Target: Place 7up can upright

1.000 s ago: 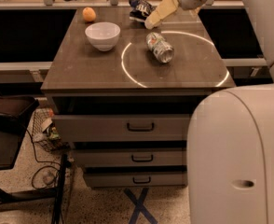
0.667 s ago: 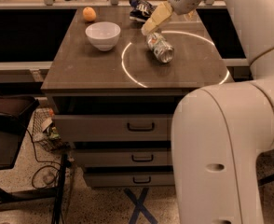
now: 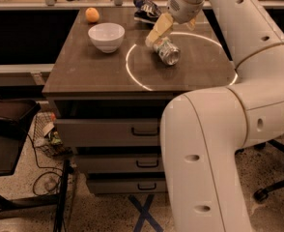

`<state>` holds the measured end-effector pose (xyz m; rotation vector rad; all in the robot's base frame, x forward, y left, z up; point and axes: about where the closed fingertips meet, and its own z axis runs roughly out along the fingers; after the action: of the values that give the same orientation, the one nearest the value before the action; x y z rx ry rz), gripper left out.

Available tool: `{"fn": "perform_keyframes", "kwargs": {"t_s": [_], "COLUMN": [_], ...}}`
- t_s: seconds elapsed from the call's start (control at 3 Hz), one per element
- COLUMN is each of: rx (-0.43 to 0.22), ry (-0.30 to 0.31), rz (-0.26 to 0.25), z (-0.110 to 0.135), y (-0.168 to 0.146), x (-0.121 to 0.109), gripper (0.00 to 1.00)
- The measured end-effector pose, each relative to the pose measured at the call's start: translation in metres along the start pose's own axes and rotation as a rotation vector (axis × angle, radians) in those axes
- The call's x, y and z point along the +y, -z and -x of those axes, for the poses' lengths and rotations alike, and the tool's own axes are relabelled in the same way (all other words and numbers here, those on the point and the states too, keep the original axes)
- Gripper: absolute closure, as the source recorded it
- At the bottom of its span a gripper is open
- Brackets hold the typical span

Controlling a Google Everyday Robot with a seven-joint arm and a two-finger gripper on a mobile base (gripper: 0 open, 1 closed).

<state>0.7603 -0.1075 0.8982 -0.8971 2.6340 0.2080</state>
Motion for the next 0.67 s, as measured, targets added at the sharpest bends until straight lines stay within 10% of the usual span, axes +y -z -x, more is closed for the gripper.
{"fn": "perform_keyframes", "kwargs": {"t_s": [0.67], "rx": [0.059], "ry": [0.001], "rz": [-0.038], "z": [0.0060], "y": [-0.0207], "x": [0.0004], "gripper": [0.00]}}
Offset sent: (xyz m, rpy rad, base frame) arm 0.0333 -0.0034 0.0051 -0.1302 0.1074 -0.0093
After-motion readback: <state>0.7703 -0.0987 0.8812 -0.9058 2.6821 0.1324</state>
